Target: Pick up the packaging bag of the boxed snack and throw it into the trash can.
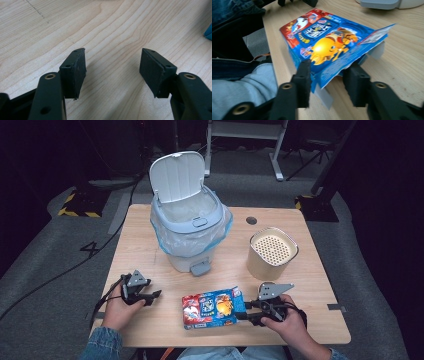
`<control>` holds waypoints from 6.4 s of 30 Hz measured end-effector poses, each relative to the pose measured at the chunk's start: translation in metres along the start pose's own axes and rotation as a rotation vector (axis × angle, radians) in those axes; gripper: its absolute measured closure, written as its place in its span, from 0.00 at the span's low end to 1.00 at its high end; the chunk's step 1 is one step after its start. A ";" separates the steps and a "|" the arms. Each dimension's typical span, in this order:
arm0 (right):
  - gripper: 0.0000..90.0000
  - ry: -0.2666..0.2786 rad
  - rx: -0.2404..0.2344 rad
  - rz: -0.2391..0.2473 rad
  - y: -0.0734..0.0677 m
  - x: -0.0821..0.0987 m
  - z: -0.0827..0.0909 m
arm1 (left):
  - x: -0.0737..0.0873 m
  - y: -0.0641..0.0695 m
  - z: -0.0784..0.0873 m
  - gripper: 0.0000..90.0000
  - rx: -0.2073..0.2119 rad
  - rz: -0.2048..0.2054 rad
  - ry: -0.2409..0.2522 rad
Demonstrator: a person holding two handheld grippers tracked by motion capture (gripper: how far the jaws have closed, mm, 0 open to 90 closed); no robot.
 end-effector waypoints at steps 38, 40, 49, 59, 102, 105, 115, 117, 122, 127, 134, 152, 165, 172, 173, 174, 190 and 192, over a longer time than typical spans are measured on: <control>1.00 0.108 0.047 0.209 0.003 -0.067 0.046 | 0.000 0.000 -0.001 0.42 0.000 0.008 0.001; 1.00 0.119 0.045 0.217 0.002 -0.072 0.050 | 0.000 0.001 -0.001 0.42 -0.002 0.006 0.001; 1.00 0.155 0.078 0.302 -0.009 -0.107 0.068 | -0.002 -0.001 -0.003 0.42 -0.001 0.008 0.003; 1.00 0.206 0.055 0.309 -0.009 -0.147 0.083 | -0.002 -0.001 -0.003 0.42 -0.002 0.007 0.001; 1.00 0.339 0.228 0.359 0.072 -0.268 0.060 | -0.002 -0.001 -0.003 0.42 -0.005 0.005 0.001; 1.00 0.332 0.241 0.351 0.078 -0.268 0.056 | -0.002 -0.001 -0.003 0.42 -0.006 0.004 0.000; 1.00 0.360 0.279 0.336 0.088 -0.273 0.054 | -0.002 -0.001 -0.003 0.42 -0.005 0.004 0.000; 1.00 0.354 0.281 0.339 0.089 -0.273 0.052 | -0.002 -0.001 -0.003 0.42 -0.005 0.004 0.000; 1.00 0.335 0.292 0.350 0.090 -0.272 0.047 | -0.002 -0.001 -0.003 0.42 -0.006 0.004 0.000; 1.00 0.346 0.308 0.334 0.095 -0.273 0.050 | -0.002 -0.001 -0.003 0.42 -0.006 0.004 0.000; 1.00 0.310 0.331 0.383 0.096 -0.274 0.044 | -0.002 -0.001 -0.003 0.42 -0.005 0.007 0.000; 0.95 0.270 0.294 0.443 0.082 -0.275 0.014 | -0.002 -0.001 -0.003 0.42 -0.008 0.003 0.000; 0.47 0.324 0.262 0.375 0.084 -0.268 0.015 | -0.002 -0.001 -0.003 0.42 -0.005 0.005 0.001; 0.36 0.311 0.206 0.329 0.081 -0.253 0.038 | -0.002 -0.001 -0.003 0.42 -0.005 0.005 0.001; 0.36 0.309 0.198 0.327 0.080 -0.250 0.042 | -0.002 -0.001 -0.003 0.42 -0.005 0.005 0.001; 0.35 0.307 0.193 0.322 0.079 -0.248 0.045 | -0.002 -0.001 -0.003 0.42 -0.005 0.005 0.001; 0.30 0.241 0.143 0.251 0.072 -0.193 0.096 | -0.003 -0.001 -0.004 0.42 -0.007 0.010 0.001; 0.30 0.235 0.146 0.249 0.072 -0.186 0.102 | -0.003 -0.001 -0.004 0.42 -0.008 0.014 0.004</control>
Point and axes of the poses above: each handheld gripper's, and its own axes: z roughly backward along the jaws, x roughly out of its underside, y roughly to its right, the point moved 7 cm from there along -z, roughly forward along the jaws, and after that the axes turned 8 degrees about y, right-handed, at the moved point
